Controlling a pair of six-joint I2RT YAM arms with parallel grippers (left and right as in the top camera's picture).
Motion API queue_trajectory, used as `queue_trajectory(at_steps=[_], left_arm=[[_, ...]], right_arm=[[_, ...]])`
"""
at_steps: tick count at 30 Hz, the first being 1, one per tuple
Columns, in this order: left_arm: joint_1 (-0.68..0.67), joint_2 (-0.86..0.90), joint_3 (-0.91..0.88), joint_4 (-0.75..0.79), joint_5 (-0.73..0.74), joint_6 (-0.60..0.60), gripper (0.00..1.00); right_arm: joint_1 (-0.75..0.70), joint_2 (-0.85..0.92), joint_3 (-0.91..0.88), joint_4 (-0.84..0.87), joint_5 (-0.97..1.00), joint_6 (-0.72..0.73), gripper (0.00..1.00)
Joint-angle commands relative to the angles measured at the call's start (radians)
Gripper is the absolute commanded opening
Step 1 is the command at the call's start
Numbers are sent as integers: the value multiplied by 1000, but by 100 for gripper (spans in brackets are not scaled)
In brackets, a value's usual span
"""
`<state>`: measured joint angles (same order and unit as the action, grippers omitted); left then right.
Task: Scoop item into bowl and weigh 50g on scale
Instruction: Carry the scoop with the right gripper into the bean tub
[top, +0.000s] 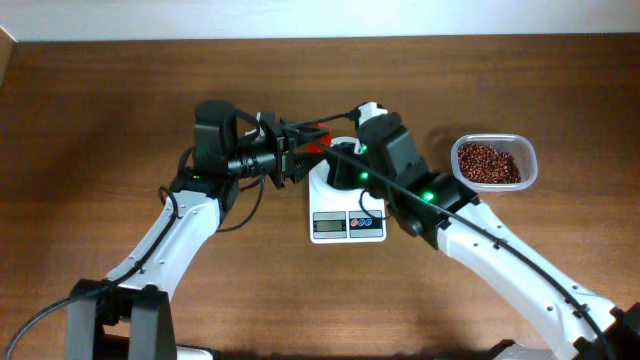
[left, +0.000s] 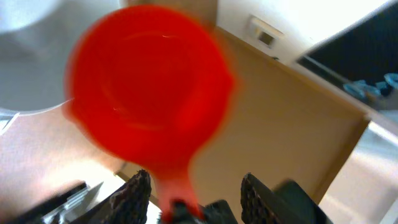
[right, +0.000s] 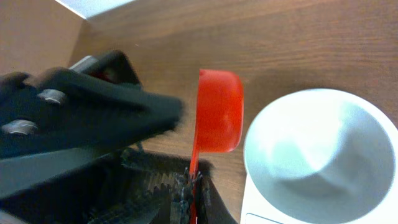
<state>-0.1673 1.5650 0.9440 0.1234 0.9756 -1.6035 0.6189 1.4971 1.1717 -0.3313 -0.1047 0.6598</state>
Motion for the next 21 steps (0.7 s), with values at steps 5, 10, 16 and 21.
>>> queue_trajectory(at_steps=[5,10,16,21], left_arm=[[-2,-17,2,135,14,126,63],[-2,-17,2,138,13,241,61],[-2,-17,2,229,15,502,61],[-2,-17,2,165,14,839,65]], right_arm=[[-124,3,408,-496,-43,-187,4],[-347,4,649,-877,-42,-336,4],[-732,84,672,-1161,-41,-554,4],[-795,292,672,-1172,34,-717,4]])
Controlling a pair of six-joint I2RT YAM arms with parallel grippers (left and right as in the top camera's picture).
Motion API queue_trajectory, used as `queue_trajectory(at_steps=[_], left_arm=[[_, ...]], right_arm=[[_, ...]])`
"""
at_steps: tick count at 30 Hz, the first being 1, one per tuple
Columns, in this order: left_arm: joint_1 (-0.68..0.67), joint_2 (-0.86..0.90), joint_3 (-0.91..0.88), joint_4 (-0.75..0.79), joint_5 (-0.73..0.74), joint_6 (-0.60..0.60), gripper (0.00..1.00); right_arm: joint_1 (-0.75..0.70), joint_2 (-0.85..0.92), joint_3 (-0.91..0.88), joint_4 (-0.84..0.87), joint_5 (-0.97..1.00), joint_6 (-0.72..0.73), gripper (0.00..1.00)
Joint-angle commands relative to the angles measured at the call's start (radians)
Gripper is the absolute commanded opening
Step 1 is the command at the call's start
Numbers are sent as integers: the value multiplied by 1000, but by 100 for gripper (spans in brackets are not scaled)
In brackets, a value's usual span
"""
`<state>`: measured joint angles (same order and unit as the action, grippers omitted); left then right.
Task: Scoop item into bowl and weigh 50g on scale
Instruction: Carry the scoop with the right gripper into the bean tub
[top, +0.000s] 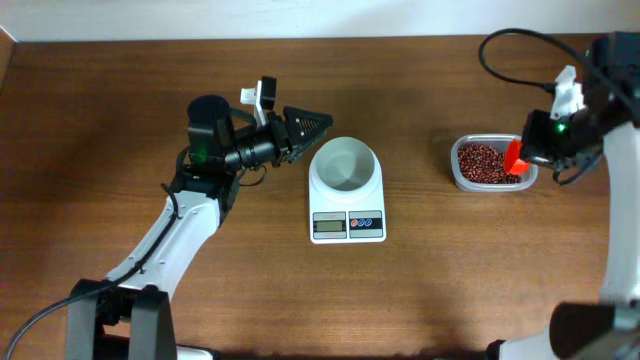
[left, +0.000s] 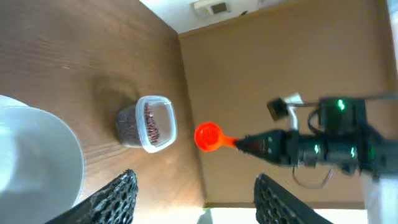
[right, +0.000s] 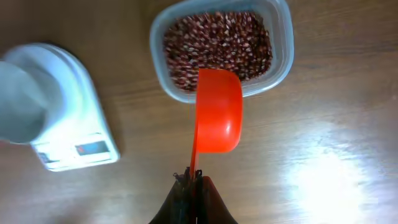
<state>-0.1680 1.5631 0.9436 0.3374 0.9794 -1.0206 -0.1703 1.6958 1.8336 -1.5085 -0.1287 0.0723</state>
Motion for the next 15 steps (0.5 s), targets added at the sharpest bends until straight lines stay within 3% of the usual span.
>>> queue_trajectory(at_steps=[1,6,15], left_arm=[[-2,-15,2,-90,10,348,66],[-2,-15,2,-289,-52,663,70],[-2,-15,2,-325,-72,705,73]], right_arm=[[-6,123,10,15,83,-148,4],[-6,218,9,113,115,-199,4],[-7,315,8,161,103,-216,4]])
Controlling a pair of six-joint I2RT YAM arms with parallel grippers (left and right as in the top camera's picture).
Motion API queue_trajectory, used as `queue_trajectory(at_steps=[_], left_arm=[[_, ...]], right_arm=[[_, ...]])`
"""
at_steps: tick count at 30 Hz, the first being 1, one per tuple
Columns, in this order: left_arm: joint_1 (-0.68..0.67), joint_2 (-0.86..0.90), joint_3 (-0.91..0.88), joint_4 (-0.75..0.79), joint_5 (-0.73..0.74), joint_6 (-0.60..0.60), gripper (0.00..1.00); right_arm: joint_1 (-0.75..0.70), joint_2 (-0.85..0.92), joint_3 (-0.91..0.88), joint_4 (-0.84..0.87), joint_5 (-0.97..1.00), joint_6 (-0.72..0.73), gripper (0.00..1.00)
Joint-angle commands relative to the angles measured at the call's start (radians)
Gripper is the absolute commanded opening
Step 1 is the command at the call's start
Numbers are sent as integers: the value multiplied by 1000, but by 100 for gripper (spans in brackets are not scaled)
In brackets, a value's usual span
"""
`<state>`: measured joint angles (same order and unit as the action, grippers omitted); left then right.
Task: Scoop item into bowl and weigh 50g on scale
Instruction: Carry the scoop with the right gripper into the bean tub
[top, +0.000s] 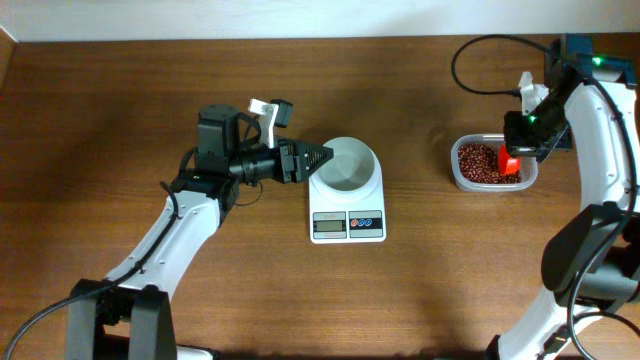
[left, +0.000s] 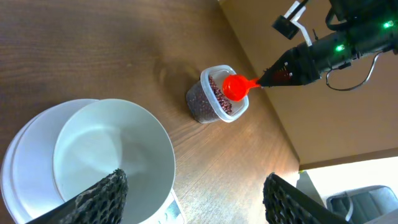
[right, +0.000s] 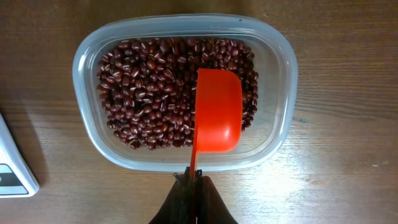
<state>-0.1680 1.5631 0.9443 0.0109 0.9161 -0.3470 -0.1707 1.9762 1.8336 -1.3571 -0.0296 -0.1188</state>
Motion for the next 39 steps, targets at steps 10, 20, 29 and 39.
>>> queue_trajectory(at_steps=[10,20,29,39], left_arm=[[-2,-15,2,-2,-8,32,74],[-2,-15,2,-8,-27,31,75],[-2,-15,2,-9,-27,31,75],[-2,-15,2,-9,-27,32,78]], right_arm=[[-8,131,2,53,-21,-39,4],[-12,158,-1,57,-6,-38,11],[-17,156,58,9,-11,-38,60],[-18,111,242,-161,-107,-30,68]])
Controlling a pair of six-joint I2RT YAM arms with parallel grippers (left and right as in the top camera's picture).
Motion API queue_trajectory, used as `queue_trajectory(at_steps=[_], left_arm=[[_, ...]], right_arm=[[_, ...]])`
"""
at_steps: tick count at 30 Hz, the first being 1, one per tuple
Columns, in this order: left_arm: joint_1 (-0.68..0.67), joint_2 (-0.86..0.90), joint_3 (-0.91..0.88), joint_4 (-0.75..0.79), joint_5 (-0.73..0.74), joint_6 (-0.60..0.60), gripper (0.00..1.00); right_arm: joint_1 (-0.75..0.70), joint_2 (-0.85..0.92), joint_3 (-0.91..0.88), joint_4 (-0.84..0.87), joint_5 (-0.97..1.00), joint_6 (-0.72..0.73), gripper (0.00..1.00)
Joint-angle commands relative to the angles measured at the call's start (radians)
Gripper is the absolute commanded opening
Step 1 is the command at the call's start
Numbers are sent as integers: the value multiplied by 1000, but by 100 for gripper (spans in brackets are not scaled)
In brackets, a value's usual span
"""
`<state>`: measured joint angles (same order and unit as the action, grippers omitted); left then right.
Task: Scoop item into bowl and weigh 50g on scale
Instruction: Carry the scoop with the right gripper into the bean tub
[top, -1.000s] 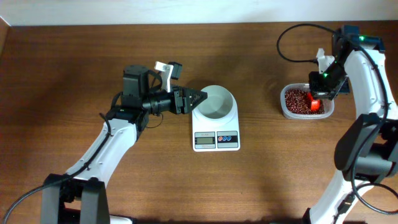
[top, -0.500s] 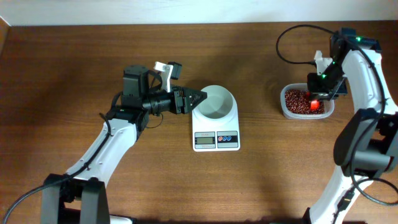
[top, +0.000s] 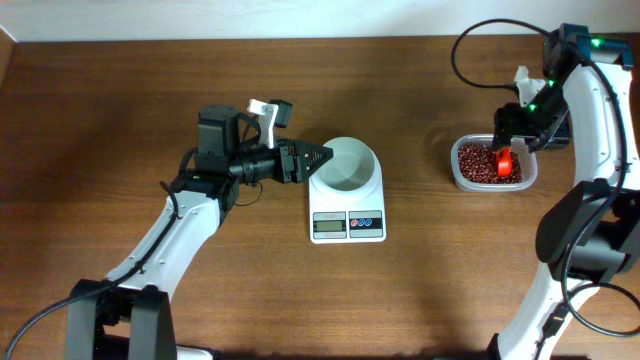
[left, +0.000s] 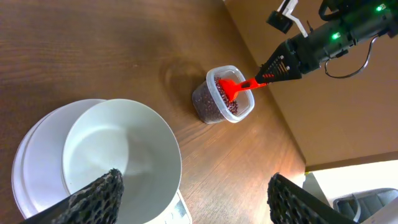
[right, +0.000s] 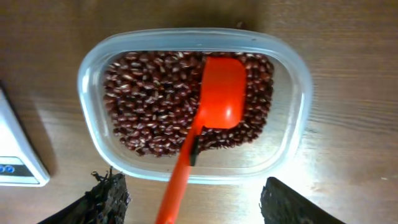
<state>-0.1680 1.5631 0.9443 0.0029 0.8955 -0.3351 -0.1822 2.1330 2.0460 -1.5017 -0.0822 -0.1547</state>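
A red scoop (right: 222, 93) lies in the clear container (right: 186, 32) of red beans (right: 149, 99), with its handle slanting out over the near rim. My right gripper (right: 193, 186) hangs open just above that handle, fingers wide on either side and not touching it. From overhead, the right gripper (top: 512, 128) is over the container (top: 525, 178) at the right. The white bowl (top: 345, 163) stands empty on the white scale (top: 347, 226) mid-table. My left gripper (top: 318, 155) is open beside the bowl's left rim, and its wrist view shows the bowl (left: 118, 149) and the scoop (left: 239, 87).
The brown wooden table (top: 120, 90) runs to the pale wall at the back. A black cable (top: 470, 45) loops above the right arm. A corner of the scale (right: 15, 162) shows left of the container.
My right gripper was shut on the scoop's handle, holding it over the beans. It is now open, and the scoop lies in the beans. The left arm has not moved.
The scoop was between both grippers beside the bowl, the right one shut on its handle. Then the right gripper held it beside the bean container while the left stood open by the bowl. Then it held it over the beans, and now it has let go.
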Motion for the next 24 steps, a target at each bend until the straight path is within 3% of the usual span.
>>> queue_trajectory(at_steps=[1,4,8,14,16,17,20,24], left_arm=[[-2,-15,2,-1,-6,20,78],[-2,-15,2,-1,-6,20,78],[-2,-15,2,-1,-6,20,79],[-2,-15,2,-1,-8,20,79],[-2,-15,2,-6,-29,19,79],[-2,-15,2,-14,-42,19,79],[-2,-15,2,-16,-51,19,80],[-2,-15,2,-17,-55,19,80]], right_arm=[[-6,-74,37,-21,-36,26,69],[12,-172,36,-52,29,85,69],[58,-178,-25,-23,147,134,69],[60,-178,-364,283,147,106,69],[60,-178,-394,345,147,102,69],[60,-178,-401,379,147,90,68],[56,-178,-401,401,203,80,45],[39,-178,-401,410,248,81,39]])
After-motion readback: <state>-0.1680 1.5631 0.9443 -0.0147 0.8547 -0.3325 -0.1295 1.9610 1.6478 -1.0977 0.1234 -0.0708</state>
